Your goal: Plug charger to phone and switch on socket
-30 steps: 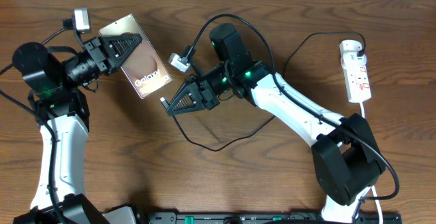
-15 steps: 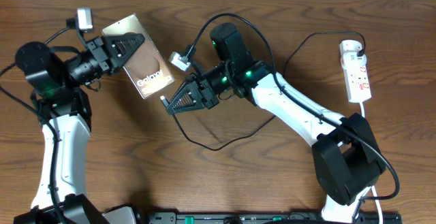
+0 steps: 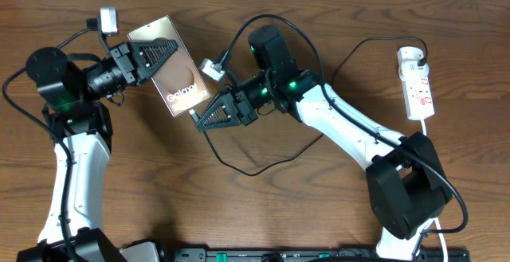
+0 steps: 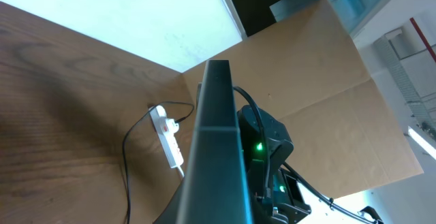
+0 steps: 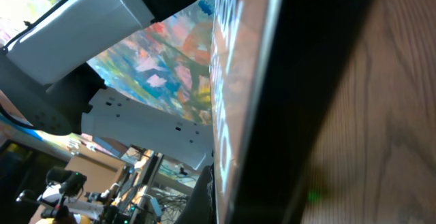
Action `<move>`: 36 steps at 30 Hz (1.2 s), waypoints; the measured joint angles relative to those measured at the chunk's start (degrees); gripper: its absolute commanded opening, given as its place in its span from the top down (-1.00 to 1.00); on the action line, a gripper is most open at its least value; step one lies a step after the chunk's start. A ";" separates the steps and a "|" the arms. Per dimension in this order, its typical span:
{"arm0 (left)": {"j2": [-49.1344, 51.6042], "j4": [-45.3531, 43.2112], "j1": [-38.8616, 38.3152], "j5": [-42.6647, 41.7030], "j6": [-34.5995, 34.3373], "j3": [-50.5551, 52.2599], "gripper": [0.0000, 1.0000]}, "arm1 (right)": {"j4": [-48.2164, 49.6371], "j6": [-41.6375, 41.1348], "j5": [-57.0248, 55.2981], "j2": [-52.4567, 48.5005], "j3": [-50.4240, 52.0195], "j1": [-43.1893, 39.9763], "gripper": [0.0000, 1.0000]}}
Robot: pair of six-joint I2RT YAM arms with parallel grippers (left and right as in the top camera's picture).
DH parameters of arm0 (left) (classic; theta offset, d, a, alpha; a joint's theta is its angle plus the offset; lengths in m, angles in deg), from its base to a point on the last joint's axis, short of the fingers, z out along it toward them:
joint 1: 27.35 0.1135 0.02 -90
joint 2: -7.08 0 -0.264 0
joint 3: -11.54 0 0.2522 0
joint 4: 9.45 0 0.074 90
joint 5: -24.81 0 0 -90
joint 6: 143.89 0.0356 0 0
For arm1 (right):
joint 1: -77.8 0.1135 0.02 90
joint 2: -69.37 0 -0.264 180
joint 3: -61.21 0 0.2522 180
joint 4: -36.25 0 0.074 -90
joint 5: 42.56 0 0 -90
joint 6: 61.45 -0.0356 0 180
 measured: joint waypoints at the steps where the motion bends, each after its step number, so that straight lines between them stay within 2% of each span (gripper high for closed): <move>1: 0.00 0.02 0.00 -0.02 0.00 0.00 0.86 | 0.00 -0.09 0.00 0.00 0.00 -0.15 0.97; 36: 0.00 -0.13 -0.44 0.68 0.00 0.00 0.86 | 0.72 -0.13 0.74 0.00 0.00 -1.18 0.97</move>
